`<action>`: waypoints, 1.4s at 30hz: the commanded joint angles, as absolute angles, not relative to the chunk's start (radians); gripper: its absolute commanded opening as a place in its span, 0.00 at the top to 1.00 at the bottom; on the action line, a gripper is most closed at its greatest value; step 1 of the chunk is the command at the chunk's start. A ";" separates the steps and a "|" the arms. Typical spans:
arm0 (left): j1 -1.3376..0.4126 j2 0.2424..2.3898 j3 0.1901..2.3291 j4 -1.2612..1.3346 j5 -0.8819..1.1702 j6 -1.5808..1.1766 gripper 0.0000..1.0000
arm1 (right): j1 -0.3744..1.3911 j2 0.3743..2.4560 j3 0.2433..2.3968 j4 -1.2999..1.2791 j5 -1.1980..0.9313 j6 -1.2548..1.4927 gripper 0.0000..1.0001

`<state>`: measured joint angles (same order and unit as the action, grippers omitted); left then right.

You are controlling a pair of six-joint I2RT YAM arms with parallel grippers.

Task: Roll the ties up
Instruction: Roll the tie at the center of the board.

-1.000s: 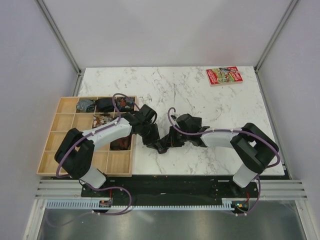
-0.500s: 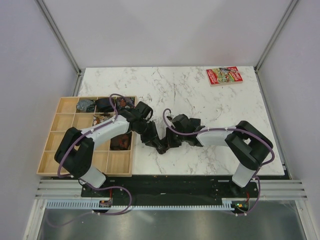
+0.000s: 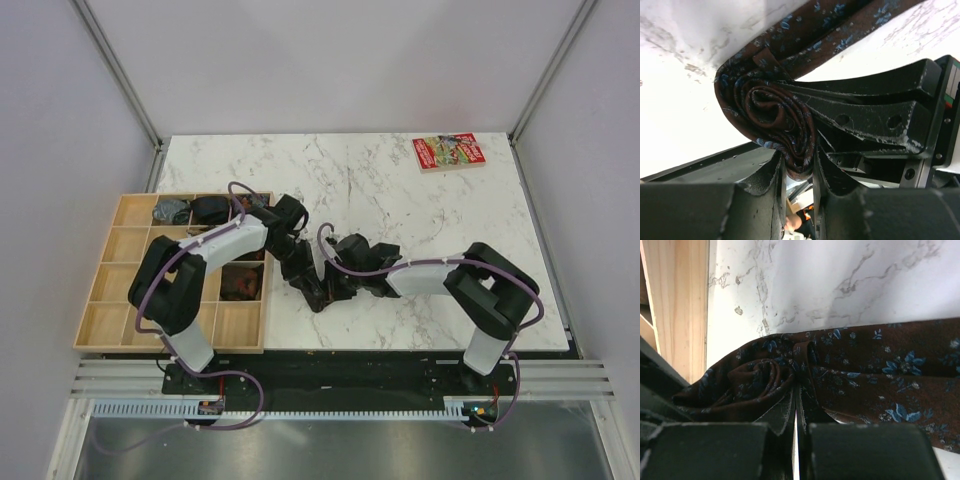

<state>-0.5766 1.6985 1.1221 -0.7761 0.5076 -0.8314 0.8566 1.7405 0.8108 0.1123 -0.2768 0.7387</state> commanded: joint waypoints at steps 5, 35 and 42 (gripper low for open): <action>-0.541 1.764 1.212 -0.778 0.457 -0.726 0.86 | 0.877 1.744 0.857 0.054 -0.291 0.709 0.97; -0.568 1.934 1.431 -0.951 0.287 -0.660 0.84 | 0.689 1.468 0.735 -0.150 -0.256 0.592 0.76; -0.583 1.991 1.538 -0.992 0.302 -0.657 0.59 | 0.689 1.463 0.727 -0.135 -0.261 0.598 0.76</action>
<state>-0.5747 1.9553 1.4639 -0.9775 0.3367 -0.6952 0.6880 1.4654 0.7303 -0.1726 -0.2573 0.6033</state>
